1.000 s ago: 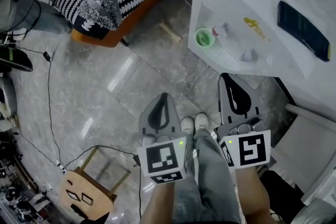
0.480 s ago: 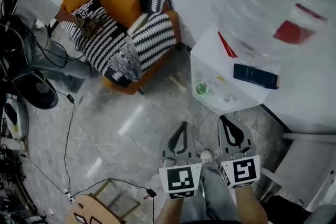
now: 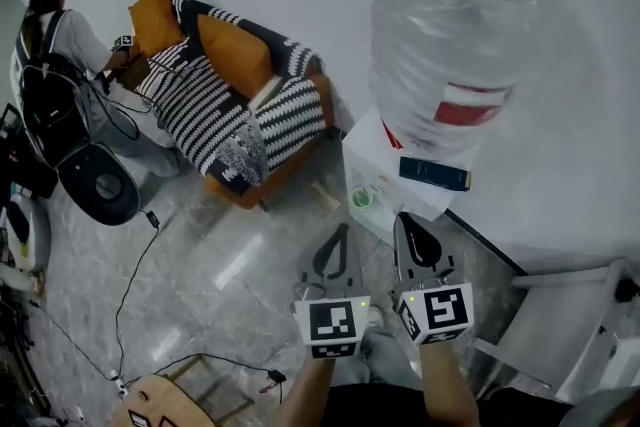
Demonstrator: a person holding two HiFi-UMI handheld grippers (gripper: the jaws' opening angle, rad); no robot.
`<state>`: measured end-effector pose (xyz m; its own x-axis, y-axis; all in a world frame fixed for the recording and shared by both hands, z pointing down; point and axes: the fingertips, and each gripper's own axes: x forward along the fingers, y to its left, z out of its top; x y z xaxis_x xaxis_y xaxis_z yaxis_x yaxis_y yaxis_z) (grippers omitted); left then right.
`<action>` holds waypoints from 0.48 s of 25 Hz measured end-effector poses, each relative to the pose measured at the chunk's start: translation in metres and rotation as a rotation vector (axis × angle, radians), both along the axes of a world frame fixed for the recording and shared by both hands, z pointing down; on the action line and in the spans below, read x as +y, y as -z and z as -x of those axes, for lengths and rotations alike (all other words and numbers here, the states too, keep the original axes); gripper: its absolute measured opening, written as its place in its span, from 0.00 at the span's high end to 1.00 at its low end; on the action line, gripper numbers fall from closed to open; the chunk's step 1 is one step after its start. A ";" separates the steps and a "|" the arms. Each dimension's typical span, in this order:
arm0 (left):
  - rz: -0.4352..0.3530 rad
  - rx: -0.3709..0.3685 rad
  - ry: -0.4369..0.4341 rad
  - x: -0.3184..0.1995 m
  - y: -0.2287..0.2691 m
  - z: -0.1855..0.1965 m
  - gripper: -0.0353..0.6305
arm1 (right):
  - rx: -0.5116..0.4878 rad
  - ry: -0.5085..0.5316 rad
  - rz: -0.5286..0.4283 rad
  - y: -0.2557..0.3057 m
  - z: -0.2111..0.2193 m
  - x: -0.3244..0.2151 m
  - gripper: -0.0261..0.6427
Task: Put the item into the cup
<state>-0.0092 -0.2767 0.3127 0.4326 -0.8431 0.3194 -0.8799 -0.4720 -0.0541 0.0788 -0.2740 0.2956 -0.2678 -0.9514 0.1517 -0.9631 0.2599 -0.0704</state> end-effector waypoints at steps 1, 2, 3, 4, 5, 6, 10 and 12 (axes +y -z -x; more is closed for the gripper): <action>-0.012 0.007 -0.003 0.000 0.009 -0.003 0.93 | -0.005 0.006 -0.010 0.011 0.001 0.002 0.94; -0.026 0.011 -0.007 0.000 0.017 -0.006 0.93 | -0.006 0.017 -0.021 0.020 0.003 0.005 0.94; -0.038 0.015 -0.009 0.001 0.025 -0.008 0.93 | -0.003 0.030 -0.030 0.029 0.005 0.009 0.94; -0.049 0.022 -0.010 0.003 0.033 -0.010 0.93 | 0.003 0.041 -0.037 0.037 0.007 0.014 0.94; -0.062 0.031 -0.009 0.006 0.042 -0.012 0.93 | 0.009 0.047 -0.040 0.043 0.008 0.019 0.94; -0.075 0.041 -0.009 0.008 0.052 -0.013 0.93 | 0.010 0.047 -0.044 0.050 0.007 0.023 0.94; -0.119 0.075 -0.025 0.019 0.082 -0.019 0.93 | -0.049 0.007 -0.103 0.083 -0.003 0.034 0.94; -0.134 0.086 -0.017 0.021 0.089 -0.019 0.93 | -0.059 -0.004 -0.135 0.094 -0.006 0.036 0.94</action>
<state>0.0102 -0.2559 0.2232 0.4683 -0.8679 0.1655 -0.8759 -0.4807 -0.0425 0.0847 -0.2382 0.2013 -0.2683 -0.9633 0.0063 -0.9595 0.2666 -0.0914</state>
